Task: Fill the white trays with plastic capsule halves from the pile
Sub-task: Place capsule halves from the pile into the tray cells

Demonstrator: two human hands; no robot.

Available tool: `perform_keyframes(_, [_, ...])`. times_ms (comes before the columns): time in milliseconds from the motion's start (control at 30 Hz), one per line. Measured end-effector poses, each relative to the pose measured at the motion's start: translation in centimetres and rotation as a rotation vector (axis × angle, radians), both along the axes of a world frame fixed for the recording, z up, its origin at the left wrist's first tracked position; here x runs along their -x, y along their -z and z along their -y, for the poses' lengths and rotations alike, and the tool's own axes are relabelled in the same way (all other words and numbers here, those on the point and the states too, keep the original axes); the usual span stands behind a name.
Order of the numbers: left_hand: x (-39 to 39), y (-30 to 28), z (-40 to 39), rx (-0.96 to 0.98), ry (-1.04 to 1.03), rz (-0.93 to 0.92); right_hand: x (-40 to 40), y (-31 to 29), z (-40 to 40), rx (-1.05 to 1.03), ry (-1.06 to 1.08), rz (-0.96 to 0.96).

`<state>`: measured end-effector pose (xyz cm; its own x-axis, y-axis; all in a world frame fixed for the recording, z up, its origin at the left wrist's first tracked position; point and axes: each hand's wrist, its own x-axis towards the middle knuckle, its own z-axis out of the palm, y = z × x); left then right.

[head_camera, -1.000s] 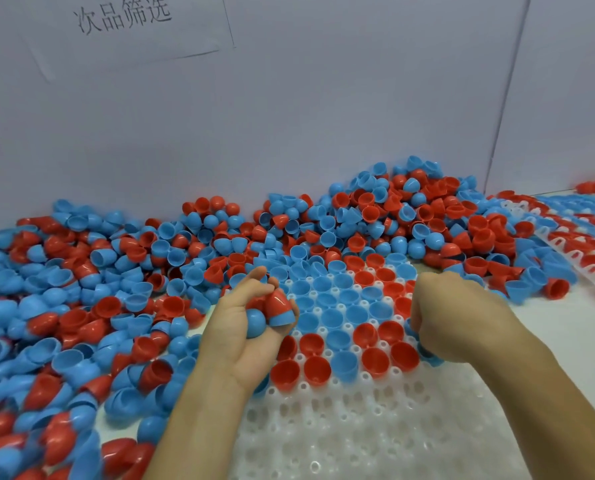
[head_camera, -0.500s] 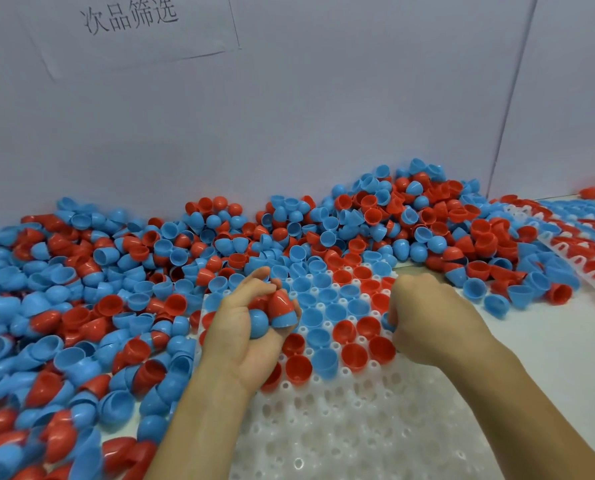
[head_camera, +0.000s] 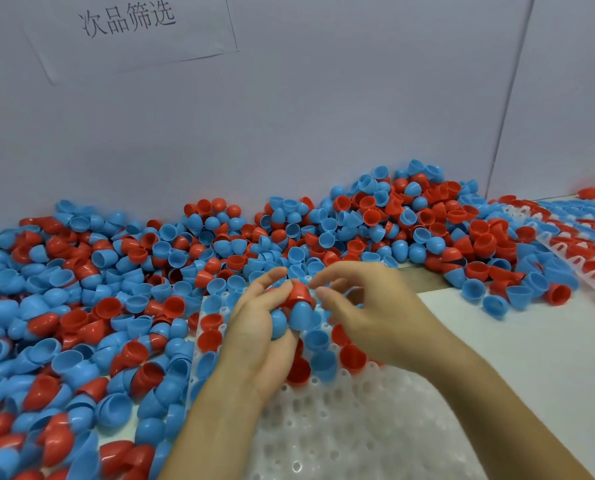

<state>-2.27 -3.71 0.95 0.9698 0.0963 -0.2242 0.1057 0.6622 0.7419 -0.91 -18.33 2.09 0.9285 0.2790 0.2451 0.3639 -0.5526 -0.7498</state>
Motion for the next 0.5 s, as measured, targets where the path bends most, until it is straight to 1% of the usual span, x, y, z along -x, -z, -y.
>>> perform_keyframes(67, [-0.04, 0.09, 0.13, -0.034, 0.006, 0.015, 0.06, 0.57, -1.08, -0.053, -0.009, 0.017])
perform_keyframes(200, [-0.18, 0.16, 0.17, -0.067, -0.003, 0.052, -0.19, 0.99, -1.40, -0.179, 0.031, 0.001])
perform_keyframes(267, [-0.24, 0.29, 0.24, -0.115, -0.001, 0.071, -0.38, 1.08, -1.44, -0.220, 0.055, 0.006])
perform_keyframes(333, [-0.23, 0.52, 0.31, -0.189, 0.015, 0.095, -0.55, 1.10, -1.59, -0.233, 0.103, 0.029])
perform_keyframes(433, [-0.12, 0.68, 0.49, -0.360, 0.074, 0.123, -0.80, 1.07, -1.32, -0.243, 0.185, 0.103])
perform_keyframes(500, [0.03, 0.58, 0.44, -0.429, 0.085, 0.138, -0.92, 0.99, -0.93, -0.242, 0.224, 0.107])
